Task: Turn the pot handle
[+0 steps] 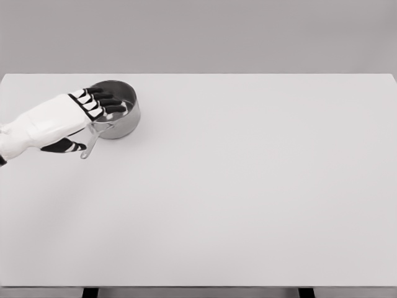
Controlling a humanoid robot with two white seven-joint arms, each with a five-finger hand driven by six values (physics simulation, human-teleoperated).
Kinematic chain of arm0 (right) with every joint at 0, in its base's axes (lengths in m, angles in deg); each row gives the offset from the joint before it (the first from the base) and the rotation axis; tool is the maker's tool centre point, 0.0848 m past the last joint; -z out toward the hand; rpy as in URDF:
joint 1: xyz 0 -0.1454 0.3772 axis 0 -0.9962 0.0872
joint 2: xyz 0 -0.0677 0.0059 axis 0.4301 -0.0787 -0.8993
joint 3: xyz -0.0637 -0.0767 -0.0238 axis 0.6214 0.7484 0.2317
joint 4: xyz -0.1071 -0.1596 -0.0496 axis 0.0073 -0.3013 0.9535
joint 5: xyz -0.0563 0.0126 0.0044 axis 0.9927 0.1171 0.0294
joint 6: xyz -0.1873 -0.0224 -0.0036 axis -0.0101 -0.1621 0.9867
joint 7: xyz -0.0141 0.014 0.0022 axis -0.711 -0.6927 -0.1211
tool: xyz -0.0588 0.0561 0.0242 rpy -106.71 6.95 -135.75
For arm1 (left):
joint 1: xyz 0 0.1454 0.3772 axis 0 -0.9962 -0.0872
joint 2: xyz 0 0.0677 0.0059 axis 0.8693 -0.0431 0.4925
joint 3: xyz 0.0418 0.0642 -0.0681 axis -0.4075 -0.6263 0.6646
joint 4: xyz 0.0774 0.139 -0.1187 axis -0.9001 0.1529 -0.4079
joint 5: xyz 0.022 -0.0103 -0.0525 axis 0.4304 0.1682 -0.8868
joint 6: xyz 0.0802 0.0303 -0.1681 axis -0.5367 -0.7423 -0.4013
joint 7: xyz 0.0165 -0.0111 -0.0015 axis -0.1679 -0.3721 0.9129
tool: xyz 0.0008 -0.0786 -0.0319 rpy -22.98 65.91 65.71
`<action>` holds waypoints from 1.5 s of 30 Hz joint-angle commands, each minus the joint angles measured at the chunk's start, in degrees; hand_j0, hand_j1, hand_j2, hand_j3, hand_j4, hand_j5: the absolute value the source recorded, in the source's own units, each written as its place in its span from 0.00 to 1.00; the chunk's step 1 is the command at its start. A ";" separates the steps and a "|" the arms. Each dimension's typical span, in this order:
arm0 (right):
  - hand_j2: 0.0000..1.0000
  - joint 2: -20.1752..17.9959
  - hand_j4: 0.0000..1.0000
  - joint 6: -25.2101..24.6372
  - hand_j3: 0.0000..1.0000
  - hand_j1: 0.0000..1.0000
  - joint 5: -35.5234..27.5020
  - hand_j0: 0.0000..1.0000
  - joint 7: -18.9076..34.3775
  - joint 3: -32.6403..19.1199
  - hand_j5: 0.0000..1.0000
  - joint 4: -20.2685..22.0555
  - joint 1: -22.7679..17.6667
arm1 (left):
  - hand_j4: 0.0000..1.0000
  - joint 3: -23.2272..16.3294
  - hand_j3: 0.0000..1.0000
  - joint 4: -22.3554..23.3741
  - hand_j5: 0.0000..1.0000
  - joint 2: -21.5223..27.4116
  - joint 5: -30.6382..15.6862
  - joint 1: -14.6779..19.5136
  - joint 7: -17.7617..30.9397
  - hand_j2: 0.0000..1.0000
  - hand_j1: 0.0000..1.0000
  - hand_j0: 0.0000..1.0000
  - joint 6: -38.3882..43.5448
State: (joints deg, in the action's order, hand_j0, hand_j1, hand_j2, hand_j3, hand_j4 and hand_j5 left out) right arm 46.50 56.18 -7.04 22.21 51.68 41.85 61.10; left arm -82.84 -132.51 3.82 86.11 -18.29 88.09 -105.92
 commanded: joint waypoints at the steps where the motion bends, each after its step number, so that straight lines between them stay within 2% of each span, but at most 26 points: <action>1: 1.00 0.00 1.00 0.00 1.00 1.00 0.01 1.00 0.01 0.00 1.00 0.00 0.00 | 1.00 -1.04 1.00 -0.12 1.00 -3.22 -1.00 0.00 3.33 1.00 1.00 1.00 0.12; 3: 1.00 0.00 1.00 0.00 1.00 1.00 0.01 1.00 0.01 0.00 1.00 0.00 0.00 | 1.00 -1.30 1.00 -0.12 1.00 -4.37 -5.82 0.00 3.33 1.00 1.00 1.00 0.12; 5: 1.00 0.00 1.00 0.00 1.00 1.00 0.01 1.00 0.01 0.00 1.00 0.00 0.00 | 1.00 -1.39 1.00 -0.12 1.00 -4.37 -8.39 0.61 3.33 1.00 1.00 1.00 0.12; 8: 1.00 0.00 1.00 0.00 1.00 1.00 0.01 1.00 0.01 0.00 1.00 0.00 0.00 | 1.00 -5.78 1.00 -0.12 1.00 -4.55 -8.48 1.05 3.33 1.00 1.00 1.00 0.12; 12: 1.00 0.00 1.00 0.00 1.00 1.00 0.01 1.00 0.01 0.00 1.00 0.00 0.00 | 1.00 -7.63 1.00 0.41 1.00 -7.01 -7.25 1.05 3.33 1.00 1.00 1.00 0.12; 14: 1.00 0.00 1.00 0.00 1.00 1.00 0.01 1.00 0.01 0.00 1.00 0.00 0.00 | 1.00 -7.98 1.00 1.37 1.00 -7.53 -1.54 1.32 3.33 1.00 1.00 1.00 0.12; 15: 1.00 0.00 1.00 0.00 1.00 1.00 0.01 1.00 0.01 0.00 1.00 0.00 0.00 | 1.00 -7.02 1.00 1.38 1.00 -9.90 2.50 1.32 3.33 1.00 1.00 1.00 0.12; 17: 1.00 0.00 1.00 0.00 1.00 1.00 0.01 1.00 0.01 0.00 1.00 0.00 0.00 | 1.00 -4.12 1.00 1.02 1.00 -12.37 3.30 1.32 3.33 1.00 1.00 1.00 0.12; 23: 1.00 0.00 1.00 0.00 1.00 1.00 0.01 1.00 0.01 0.00 1.00 0.00 0.00 | 1.00 -2.18 1.00 1.02 1.00 -12.63 3.65 1.41 3.33 1.00 1.00 1.00 0.12; 26: 1.00 0.00 1.00 0.00 1.00 1.00 0.01 1.00 0.01 0.00 1.00 0.00 0.00 | 1.00 -2.35 1.00 1.73 1.00 -12.63 4.62 1.76 3.31 1.00 1.00 1.00 0.12; 30: 1.00 0.00 1.00 0.00 1.00 1.00 0.01 1.00 0.01 0.00 1.00 0.00 0.00 | 1.00 -2.09 1.00 3.39 1.00 -14.39 8.74 3.34 3.14 1.00 1.00 1.00 0.12; 35: 1.00 0.00 1.00 0.00 1.00 1.00 0.01 1.00 0.01 0.00 1.00 0.00 0.00 | 1.00 -2.18 1.00 5.33 1.00 -14.74 10.51 4.22 3.14 1.00 1.00 1.00 0.12; 37: 1.00 0.00 1.00 0.00 1.00 1.00 0.01 1.00 0.01 0.00 1.00 0.00 0.00 | 1.00 -2.27 1.00 6.91 1.00 -14.74 13.14 4.48 3.05 1.00 1.00 1.00 0.12; 42: 1.00 0.00 1.00 0.00 1.00 1.00 0.01 1.00 0.01 0.00 1.00 0.00 0.00 | 1.00 -2.62 1.00 7.18 1.00 -15.62 17.63 4.92 3.05 1.00 1.00 1.00 1.72; 45: 1.00 0.00 1.00 0.00 1.00 1.00 0.01 1.00 0.01 0.00 1.00 0.00 0.00 | 1.00 -2.97 1.00 7.18 1.00 -15.62 18.33 4.92 2.96 1.00 1.00 1.00 1.89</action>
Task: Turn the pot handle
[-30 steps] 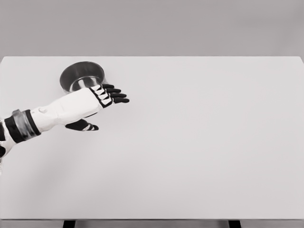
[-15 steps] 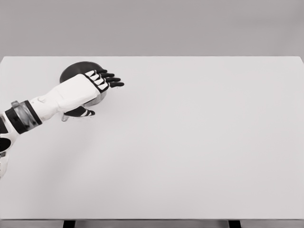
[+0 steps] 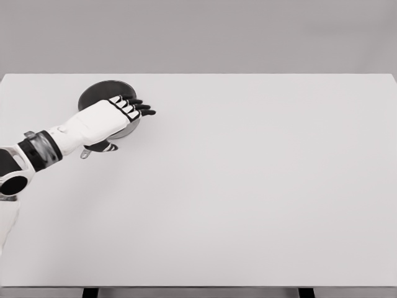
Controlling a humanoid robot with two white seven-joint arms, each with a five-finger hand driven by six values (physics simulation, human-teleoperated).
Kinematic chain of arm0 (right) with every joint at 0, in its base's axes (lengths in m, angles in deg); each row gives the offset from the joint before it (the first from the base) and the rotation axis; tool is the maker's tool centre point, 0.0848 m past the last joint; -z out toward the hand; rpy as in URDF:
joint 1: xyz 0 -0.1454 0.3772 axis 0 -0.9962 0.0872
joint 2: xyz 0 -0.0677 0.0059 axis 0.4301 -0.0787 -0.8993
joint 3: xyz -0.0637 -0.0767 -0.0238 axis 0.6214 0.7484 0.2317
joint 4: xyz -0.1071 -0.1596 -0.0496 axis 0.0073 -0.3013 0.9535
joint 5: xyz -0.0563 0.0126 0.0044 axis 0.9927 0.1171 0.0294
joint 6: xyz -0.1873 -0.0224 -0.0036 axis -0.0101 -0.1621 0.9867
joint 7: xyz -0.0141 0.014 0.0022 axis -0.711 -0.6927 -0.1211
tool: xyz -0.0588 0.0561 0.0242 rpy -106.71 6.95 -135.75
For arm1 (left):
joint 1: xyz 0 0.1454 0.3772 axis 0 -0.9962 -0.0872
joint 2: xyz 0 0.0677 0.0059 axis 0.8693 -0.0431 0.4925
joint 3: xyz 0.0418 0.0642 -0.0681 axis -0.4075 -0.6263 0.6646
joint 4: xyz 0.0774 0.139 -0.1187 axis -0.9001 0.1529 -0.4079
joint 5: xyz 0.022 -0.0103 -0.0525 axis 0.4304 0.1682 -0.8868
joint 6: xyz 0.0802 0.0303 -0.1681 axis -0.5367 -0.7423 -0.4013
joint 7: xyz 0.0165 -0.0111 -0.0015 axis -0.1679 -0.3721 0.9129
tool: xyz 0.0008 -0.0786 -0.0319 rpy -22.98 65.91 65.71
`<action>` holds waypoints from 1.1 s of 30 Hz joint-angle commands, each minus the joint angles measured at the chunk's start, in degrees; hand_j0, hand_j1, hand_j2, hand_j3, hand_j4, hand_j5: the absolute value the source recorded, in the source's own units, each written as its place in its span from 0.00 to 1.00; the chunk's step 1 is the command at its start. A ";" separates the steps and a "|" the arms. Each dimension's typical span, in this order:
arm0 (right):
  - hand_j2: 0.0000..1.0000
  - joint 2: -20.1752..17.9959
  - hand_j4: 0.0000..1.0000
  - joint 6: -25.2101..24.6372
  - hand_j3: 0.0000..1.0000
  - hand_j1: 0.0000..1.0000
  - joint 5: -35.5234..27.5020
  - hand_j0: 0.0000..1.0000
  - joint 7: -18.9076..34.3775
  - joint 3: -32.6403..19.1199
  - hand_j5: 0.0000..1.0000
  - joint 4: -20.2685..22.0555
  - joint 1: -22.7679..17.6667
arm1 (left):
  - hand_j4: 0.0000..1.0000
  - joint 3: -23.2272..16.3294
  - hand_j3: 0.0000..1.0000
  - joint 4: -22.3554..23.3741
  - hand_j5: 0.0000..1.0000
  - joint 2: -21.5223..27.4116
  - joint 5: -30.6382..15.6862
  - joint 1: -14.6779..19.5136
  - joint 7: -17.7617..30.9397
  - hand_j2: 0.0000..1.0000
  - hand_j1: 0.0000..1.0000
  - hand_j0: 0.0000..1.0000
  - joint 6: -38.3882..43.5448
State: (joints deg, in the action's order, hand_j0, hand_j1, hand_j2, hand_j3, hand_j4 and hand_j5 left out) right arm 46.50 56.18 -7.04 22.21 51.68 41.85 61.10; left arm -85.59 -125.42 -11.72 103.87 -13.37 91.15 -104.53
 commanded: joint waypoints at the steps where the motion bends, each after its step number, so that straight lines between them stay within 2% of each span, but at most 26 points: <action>1: 1.00 0.00 1.00 0.00 1.00 1.00 0.01 1.00 0.01 0.00 1.00 0.00 0.00 | 1.00 -0.23 1.00 0.08 1.00 -0.08 1.01 0.00 -0.10 1.00 1.00 1.00 0.50; 5: 1.00 0.00 1.00 0.00 1.00 1.00 0.01 1.00 0.01 0.00 1.00 0.00 0.00 | 1.00 -0.23 1.00 0.35 1.00 -0.08 4.35 -0.09 -3.70 1.00 1.00 1.00 0.59; 13: 1.00 0.00 1.00 0.00 1.00 1.00 0.01 1.00 0.01 0.00 1.00 0.00 0.00 | 1.00 -0.58 1.00 3.16 1.00 -0.08 7.17 0.00 -5.55 1.00 1.00 1.00 1.64; 16: 1.00 0.00 1.00 0.00 1.00 1.00 0.01 1.00 0.01 0.00 1.00 0.00 0.00 | 1.00 -1.55 1.00 4.04 1.00 -0.08 7.08 0.00 -8.10 1.00 1.00 1.00 1.82; 33: 1.00 0.00 1.00 0.00 1.00 1.00 0.01 1.00 0.01 0.00 1.00 0.00 0.00 | 1.00 -1.81 1.00 3.60 1.00 1.24 6.38 -1.41 -8.36 1.00 1.00 1.00 1.03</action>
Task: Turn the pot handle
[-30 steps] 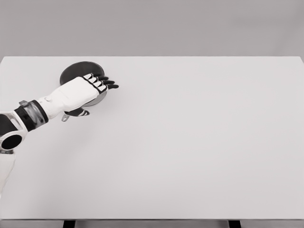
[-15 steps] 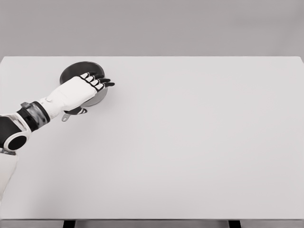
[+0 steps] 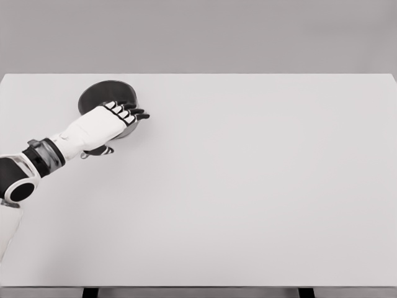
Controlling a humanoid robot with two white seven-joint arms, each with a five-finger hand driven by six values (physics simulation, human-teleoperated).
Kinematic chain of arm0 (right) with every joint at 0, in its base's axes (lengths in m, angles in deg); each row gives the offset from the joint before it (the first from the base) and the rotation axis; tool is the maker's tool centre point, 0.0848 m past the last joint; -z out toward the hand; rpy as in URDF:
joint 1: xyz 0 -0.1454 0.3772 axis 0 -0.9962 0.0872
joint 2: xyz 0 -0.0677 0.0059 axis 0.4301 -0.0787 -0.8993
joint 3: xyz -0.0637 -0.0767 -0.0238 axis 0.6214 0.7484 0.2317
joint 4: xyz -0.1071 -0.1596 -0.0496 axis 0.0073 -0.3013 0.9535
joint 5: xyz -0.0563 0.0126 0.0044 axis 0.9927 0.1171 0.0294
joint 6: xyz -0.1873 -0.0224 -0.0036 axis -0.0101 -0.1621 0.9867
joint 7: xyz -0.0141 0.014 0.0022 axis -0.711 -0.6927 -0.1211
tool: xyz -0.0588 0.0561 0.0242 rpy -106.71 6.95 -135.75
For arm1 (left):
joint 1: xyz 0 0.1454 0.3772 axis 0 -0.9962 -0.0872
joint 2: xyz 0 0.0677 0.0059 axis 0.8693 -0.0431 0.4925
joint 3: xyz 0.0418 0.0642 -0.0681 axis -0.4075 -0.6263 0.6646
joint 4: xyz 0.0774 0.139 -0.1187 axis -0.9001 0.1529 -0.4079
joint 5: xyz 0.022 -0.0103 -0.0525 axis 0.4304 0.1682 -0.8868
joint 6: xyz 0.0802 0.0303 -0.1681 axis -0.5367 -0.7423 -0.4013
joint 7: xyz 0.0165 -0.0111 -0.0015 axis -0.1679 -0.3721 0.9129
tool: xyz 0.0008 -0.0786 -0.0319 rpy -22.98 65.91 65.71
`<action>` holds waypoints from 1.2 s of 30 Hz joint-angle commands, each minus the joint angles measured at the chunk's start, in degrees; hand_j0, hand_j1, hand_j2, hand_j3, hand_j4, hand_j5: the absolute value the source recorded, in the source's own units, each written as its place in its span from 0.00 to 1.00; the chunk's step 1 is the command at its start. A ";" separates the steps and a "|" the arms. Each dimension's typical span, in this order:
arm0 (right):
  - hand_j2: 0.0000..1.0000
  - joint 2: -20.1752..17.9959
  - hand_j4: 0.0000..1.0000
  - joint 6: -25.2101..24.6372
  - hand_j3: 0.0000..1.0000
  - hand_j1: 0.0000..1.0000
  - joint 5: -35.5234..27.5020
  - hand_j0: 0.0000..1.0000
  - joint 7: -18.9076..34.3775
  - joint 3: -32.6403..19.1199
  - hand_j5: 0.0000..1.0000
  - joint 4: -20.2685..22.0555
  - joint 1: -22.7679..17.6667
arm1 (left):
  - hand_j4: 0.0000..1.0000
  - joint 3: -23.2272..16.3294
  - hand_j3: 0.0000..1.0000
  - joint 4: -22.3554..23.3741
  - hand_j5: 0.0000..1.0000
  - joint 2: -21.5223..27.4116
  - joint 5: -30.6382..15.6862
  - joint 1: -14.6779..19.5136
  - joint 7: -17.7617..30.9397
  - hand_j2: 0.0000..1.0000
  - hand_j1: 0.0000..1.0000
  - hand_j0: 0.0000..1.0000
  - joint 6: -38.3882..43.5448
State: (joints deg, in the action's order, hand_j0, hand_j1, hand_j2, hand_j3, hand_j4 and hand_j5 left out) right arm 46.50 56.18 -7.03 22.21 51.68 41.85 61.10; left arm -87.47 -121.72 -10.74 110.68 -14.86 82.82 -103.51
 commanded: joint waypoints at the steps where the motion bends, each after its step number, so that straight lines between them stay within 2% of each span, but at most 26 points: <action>1: 1.00 0.00 1.00 0.00 1.00 1.00 0.00 1.00 0.01 0.00 1.00 0.00 0.00 | 1.00 -0.01 1.00 -0.27 1.00 0.70 -0.43 0.00 -0.03 1.00 1.00 1.00 0.00; 26: 1.00 0.00 1.00 0.00 1.00 1.00 0.00 1.00 0.01 0.00 1.00 0.00 0.00 | 1.00 0.86 1.00 1.75 1.00 2.55 0.27 0.35 -0.03 1.00 1.00 1.00 0.80; 36: 1.00 0.00 1.00 0.00 1.00 1.00 0.00 1.00 0.01 0.00 1.00 0.00 0.00 | 1.00 2.53 1.00 2.45 1.00 3.60 0.10 0.26 -0.03 1.00 1.00 1.00 0.88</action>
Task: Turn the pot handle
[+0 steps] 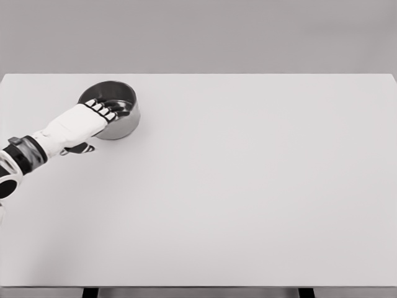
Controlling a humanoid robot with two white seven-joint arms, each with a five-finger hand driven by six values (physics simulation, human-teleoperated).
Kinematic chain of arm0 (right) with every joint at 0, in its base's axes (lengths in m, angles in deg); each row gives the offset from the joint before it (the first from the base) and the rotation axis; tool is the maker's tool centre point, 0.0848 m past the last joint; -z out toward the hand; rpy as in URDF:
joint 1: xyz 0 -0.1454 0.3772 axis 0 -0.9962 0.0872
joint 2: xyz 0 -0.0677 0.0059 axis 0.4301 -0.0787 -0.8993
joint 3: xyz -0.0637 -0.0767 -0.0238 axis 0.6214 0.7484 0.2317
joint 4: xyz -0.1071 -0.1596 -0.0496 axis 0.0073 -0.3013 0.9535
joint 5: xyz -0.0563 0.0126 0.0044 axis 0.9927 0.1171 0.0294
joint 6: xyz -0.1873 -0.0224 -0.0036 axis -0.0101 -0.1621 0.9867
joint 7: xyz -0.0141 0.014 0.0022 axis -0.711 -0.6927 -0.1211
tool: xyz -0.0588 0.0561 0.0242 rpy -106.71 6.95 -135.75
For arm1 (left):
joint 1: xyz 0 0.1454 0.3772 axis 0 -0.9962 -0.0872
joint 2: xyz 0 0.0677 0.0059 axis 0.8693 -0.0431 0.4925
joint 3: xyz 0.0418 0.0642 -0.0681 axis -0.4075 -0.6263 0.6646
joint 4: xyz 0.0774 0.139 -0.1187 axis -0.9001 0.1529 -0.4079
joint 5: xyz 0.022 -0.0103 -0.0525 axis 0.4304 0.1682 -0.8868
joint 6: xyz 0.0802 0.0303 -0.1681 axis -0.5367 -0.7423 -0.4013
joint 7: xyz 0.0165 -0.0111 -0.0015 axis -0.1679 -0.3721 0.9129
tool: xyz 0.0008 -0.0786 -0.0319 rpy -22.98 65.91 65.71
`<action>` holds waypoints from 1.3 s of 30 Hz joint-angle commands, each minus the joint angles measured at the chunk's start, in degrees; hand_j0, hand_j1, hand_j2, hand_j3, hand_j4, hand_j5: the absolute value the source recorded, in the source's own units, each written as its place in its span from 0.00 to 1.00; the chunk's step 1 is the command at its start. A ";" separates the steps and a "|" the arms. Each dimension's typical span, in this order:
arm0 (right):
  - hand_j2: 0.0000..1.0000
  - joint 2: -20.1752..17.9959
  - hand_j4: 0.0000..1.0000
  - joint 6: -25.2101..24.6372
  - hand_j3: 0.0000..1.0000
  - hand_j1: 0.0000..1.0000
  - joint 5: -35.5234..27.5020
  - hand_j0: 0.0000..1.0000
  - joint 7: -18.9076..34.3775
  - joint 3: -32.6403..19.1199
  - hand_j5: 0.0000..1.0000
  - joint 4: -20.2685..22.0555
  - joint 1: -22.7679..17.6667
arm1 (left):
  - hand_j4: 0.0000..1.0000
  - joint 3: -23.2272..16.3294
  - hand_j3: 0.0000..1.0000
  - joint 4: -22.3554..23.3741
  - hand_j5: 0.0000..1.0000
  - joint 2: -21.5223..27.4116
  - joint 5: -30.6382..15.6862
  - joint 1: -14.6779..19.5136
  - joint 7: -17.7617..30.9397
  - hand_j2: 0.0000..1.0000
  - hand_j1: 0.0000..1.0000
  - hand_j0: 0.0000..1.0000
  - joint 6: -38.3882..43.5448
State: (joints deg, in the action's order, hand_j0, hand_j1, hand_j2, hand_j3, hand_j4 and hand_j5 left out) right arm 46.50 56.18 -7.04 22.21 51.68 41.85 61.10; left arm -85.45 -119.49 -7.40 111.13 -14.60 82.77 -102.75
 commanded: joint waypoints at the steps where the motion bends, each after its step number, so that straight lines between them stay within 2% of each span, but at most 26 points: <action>1: 1.00 0.00 1.00 0.00 1.00 1.00 0.01 1.00 0.01 0.00 1.00 0.00 0.00 | 1.00 0.69 1.00 0.22 1.00 0.26 -0.45 0.00 -0.07 1.00 1.00 1.00 0.13; 20: 1.00 0.00 1.00 0.00 1.00 1.00 0.01 1.00 0.01 0.00 1.00 0.00 0.00 | 1.00 3.24 1.00 4.61 1.00 2.45 -0.80 0.53 -0.07 1.00 1.00 1.00 0.13; 39: 1.00 0.00 1.00 0.00 1.00 1.00 0.01 1.00 0.01 0.00 1.00 0.00 0.00 | 1.00 4.30 1.00 12.08 1.00 2.63 -0.80 4.75 -0.07 1.00 1.00 1.00 0.22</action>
State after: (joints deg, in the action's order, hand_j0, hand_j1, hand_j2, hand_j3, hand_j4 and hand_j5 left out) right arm 46.50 56.18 -7.04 22.21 51.68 41.85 61.10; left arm -81.31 -108.46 -4.78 110.57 -9.59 82.74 -102.66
